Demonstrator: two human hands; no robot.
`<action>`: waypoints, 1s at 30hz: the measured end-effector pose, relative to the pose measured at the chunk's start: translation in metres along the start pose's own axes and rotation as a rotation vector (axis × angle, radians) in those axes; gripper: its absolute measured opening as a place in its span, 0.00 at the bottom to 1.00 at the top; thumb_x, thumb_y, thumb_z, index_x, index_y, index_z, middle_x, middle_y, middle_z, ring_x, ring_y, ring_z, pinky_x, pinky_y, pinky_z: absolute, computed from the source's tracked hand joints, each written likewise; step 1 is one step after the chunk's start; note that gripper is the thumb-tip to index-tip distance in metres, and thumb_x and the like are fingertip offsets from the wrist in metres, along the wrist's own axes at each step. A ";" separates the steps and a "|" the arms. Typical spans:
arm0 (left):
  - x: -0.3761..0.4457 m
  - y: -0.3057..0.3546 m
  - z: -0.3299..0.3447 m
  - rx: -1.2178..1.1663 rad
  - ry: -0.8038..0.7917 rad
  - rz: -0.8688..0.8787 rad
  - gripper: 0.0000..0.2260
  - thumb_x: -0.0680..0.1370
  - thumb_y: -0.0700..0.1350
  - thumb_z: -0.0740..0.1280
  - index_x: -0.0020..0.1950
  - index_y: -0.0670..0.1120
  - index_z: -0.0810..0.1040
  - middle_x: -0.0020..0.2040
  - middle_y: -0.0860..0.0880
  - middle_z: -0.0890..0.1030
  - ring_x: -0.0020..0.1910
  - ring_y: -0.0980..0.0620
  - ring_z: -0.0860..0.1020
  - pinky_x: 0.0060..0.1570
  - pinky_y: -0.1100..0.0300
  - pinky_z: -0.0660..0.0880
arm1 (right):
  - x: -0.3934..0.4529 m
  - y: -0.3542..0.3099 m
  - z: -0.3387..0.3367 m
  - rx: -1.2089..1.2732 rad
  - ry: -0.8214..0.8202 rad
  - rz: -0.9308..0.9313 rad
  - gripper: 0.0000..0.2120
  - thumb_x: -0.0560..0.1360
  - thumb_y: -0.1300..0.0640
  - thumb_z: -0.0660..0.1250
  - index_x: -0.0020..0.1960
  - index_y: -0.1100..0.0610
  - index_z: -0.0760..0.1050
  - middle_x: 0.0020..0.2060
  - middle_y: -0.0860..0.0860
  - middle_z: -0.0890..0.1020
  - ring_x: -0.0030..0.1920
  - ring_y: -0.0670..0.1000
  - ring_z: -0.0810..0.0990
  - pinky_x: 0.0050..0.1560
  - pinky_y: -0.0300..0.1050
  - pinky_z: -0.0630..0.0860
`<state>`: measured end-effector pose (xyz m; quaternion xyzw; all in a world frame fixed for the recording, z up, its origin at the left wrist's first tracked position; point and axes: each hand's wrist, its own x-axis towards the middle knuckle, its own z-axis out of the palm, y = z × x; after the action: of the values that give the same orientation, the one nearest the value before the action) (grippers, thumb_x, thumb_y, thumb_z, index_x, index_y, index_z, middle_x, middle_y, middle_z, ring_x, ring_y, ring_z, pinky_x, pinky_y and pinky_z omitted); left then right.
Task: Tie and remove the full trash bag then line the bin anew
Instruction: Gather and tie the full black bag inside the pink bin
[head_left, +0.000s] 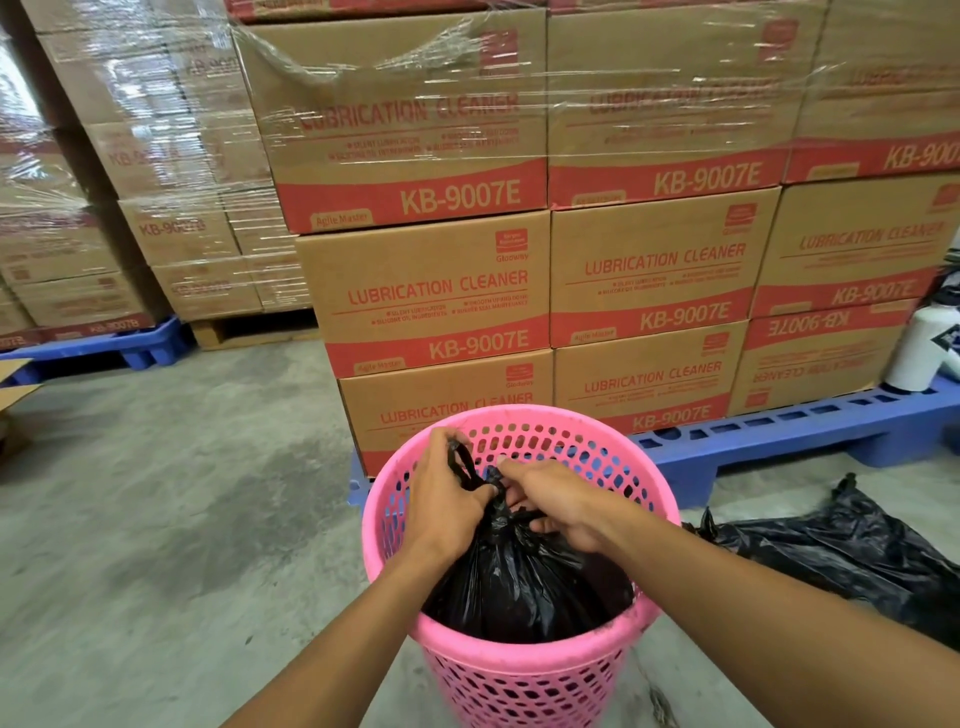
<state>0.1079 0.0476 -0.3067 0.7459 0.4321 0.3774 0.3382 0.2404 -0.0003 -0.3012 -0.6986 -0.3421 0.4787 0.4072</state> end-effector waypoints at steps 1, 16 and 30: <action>0.000 0.002 -0.001 0.024 -0.015 0.021 0.21 0.66 0.38 0.76 0.49 0.52 0.68 0.42 0.53 0.77 0.40 0.56 0.76 0.37 0.66 0.70 | 0.001 0.001 0.001 0.002 0.005 0.002 0.14 0.78 0.44 0.60 0.49 0.53 0.77 0.42 0.49 0.78 0.43 0.48 0.73 0.36 0.39 0.70; 0.007 -0.013 -0.037 0.353 -0.611 0.198 0.04 0.68 0.42 0.78 0.37 0.44 0.83 0.35 0.53 0.83 0.39 0.60 0.78 0.47 0.66 0.72 | 0.022 0.001 0.003 -0.170 0.234 0.006 0.12 0.77 0.58 0.66 0.55 0.65 0.80 0.52 0.60 0.83 0.48 0.55 0.81 0.52 0.49 0.79; 0.006 -0.008 -0.077 0.584 -0.799 0.125 0.25 0.70 0.34 0.62 0.60 0.59 0.75 0.69 0.60 0.71 0.71 0.59 0.63 0.69 0.54 0.53 | 0.030 0.012 -0.011 -0.659 0.333 -0.268 0.15 0.79 0.53 0.60 0.35 0.54 0.68 0.32 0.52 0.74 0.33 0.52 0.70 0.40 0.47 0.69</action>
<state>0.0412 0.0698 -0.2741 0.9203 0.3109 -0.0551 0.2310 0.2606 0.0179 -0.3212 -0.8092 -0.4950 0.1656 0.2698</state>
